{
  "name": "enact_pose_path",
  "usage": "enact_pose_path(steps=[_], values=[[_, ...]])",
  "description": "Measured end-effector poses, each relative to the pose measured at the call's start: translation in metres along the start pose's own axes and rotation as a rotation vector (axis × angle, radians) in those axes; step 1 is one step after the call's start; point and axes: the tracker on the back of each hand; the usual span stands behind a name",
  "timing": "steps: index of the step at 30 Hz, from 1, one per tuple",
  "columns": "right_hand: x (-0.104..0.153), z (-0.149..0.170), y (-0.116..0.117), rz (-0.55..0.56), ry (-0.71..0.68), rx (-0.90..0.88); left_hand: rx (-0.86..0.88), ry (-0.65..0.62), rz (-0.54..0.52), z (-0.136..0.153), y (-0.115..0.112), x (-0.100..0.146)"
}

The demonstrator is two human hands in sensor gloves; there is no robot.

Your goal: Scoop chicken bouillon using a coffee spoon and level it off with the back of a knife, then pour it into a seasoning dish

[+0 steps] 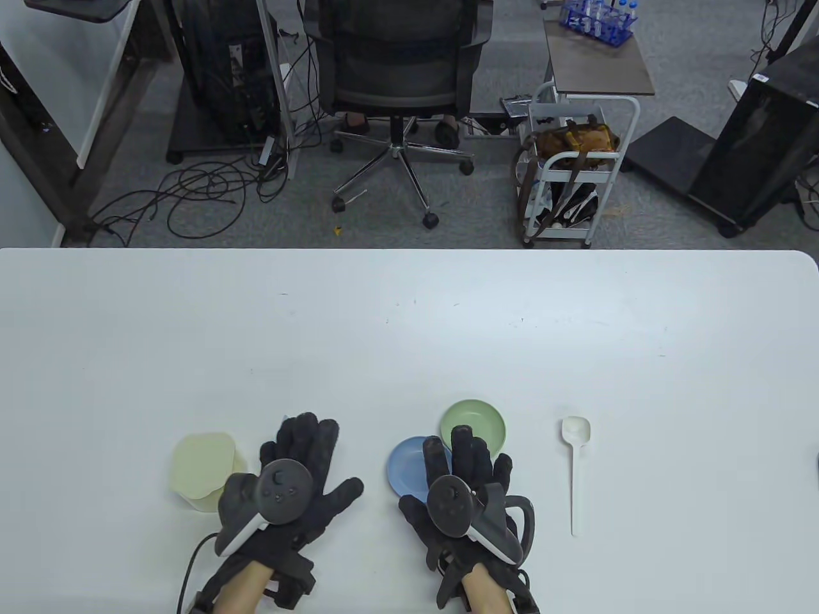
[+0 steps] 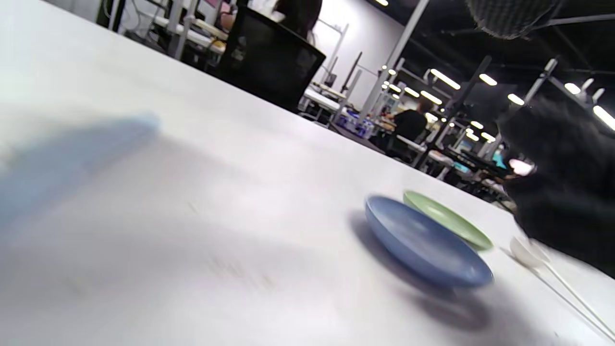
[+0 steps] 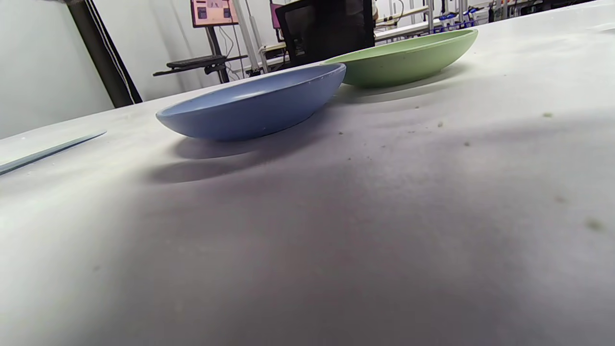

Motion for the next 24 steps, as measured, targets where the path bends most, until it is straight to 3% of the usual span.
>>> enact_pose_path(steps=[3, 7, 12, 13, 15, 19, 24], values=[[-0.001, 0.000, 0.001, -0.014, 0.003, 0.004, 0.019, 0.079, 0.013, 0.025, 0.047, 0.001], [-0.001, 0.001, 0.002, -0.026, 0.012, 0.005, -0.056, 0.182, 0.092, 0.067, 0.072, -0.004], [-0.001, 0.001, 0.002, -0.035, 0.017, 0.009, -0.335, 0.248, 0.299, 0.112, 0.048, -0.017], [-0.001, 0.001, 0.002, -0.035, 0.018, 0.010, -0.353, 0.237, 0.330, 0.117, 0.043, -0.019], [-0.001, 0.001, 0.001, -0.033, 0.020, 0.013, -0.215, 0.140, 0.391, 0.123, 0.029, -0.024], [-0.002, 0.003, 0.001, -0.034, 0.030, 0.012, -0.162, 0.133, 0.412, 0.122, 0.029, -0.029], [-0.002, 0.003, 0.001, -0.046, 0.029, 0.002, -0.145, 0.165, 0.357, 0.111, 0.033, -0.030]])
Point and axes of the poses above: the tracker on the back of each hand, its own z axis roughly to the little-finger side, its own x axis roughly from the fingertips to the wrist, y = z × x, and after that the axes turned 2 degrees about y, right-handed
